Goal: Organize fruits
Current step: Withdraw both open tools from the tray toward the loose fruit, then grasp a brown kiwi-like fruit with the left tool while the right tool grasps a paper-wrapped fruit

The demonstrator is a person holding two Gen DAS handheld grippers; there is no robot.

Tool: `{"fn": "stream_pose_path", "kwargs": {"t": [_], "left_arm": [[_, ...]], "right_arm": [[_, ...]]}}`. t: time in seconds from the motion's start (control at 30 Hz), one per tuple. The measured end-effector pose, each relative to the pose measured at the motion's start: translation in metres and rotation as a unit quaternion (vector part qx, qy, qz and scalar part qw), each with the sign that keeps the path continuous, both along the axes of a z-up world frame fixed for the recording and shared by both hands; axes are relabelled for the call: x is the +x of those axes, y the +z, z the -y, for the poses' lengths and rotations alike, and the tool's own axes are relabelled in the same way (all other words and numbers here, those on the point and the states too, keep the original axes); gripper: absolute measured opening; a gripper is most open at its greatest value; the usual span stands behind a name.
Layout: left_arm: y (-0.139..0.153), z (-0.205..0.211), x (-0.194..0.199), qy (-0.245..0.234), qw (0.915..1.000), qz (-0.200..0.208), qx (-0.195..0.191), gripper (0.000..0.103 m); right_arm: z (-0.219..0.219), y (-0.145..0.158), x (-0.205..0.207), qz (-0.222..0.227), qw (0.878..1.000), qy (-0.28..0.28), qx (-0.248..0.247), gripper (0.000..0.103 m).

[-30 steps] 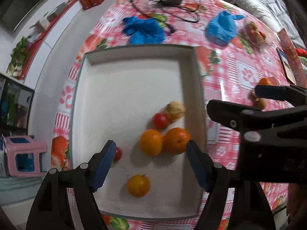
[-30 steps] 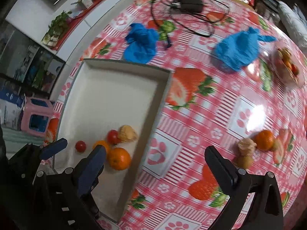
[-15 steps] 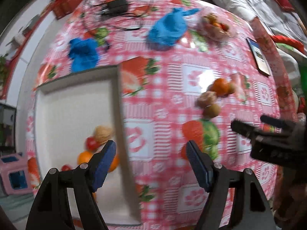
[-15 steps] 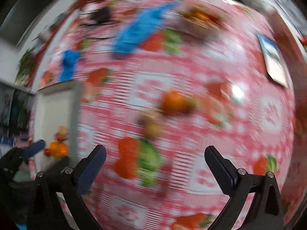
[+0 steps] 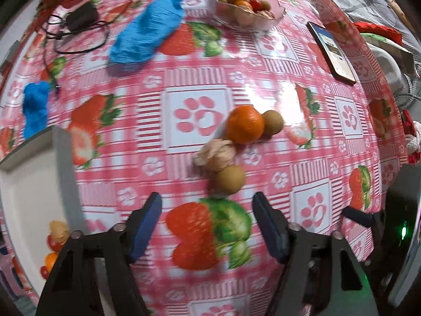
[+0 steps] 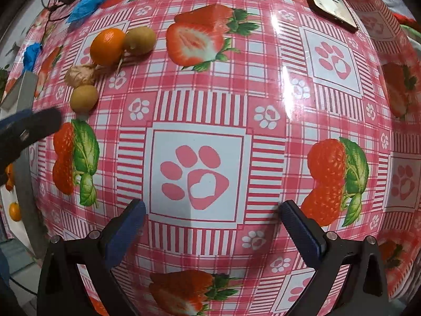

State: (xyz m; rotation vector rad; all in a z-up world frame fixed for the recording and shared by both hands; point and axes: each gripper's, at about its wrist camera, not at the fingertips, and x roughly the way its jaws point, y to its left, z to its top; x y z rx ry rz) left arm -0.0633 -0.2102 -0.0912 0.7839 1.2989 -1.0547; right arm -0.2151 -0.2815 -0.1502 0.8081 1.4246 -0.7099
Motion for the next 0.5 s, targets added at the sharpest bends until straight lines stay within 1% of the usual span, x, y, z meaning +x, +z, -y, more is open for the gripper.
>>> {"fn": "stream_pose_path", "kwargs": {"t": [0.07,0.2,0.27,0.3,0.33,0.37,0.43,0.5], "left_arm": [[-0.005,0.007,-0.003,0.005,0.9999,-0.007,0.005,0.069],[-0.015,0.017,-0.007,0.012,0.9998,-0.007,0.012,0.069],[-0.019,0.02,-0.009,0.014,0.9997,-0.004,0.018,0.062],[-0.022,0.021,-0.01,0.015,0.9996,-0.003,0.022,0.054],[-0.021,0.023,-0.012,0.014,0.9997,0.006,0.019,0.049],[-0.021,0.025,-0.014,0.011,0.9997,0.009,0.018,0.047],[-0.022,0.028,-0.018,0.008,0.9997,0.013,0.018,0.036],[-0.023,0.031,-0.02,0.007,0.9998,0.013,0.017,0.03]], "right_arm": [[0.0,0.0,-0.001,0.001,1.0,0.001,-0.002,0.103],[0.0,0.001,-0.004,0.0,1.0,0.002,-0.005,0.103],[0.001,0.002,-0.007,0.001,1.0,0.003,-0.008,0.103],[0.002,0.002,-0.007,0.001,1.0,0.003,-0.009,0.103],[-0.003,0.001,-0.008,0.001,1.0,0.004,-0.011,0.103],[-0.003,0.001,-0.003,0.0,1.0,0.004,-0.011,0.103],[-0.006,0.001,-0.002,0.0,1.0,0.004,-0.012,0.103],[-0.005,0.0,-0.003,0.0,1.0,0.005,-0.012,0.103]]}}
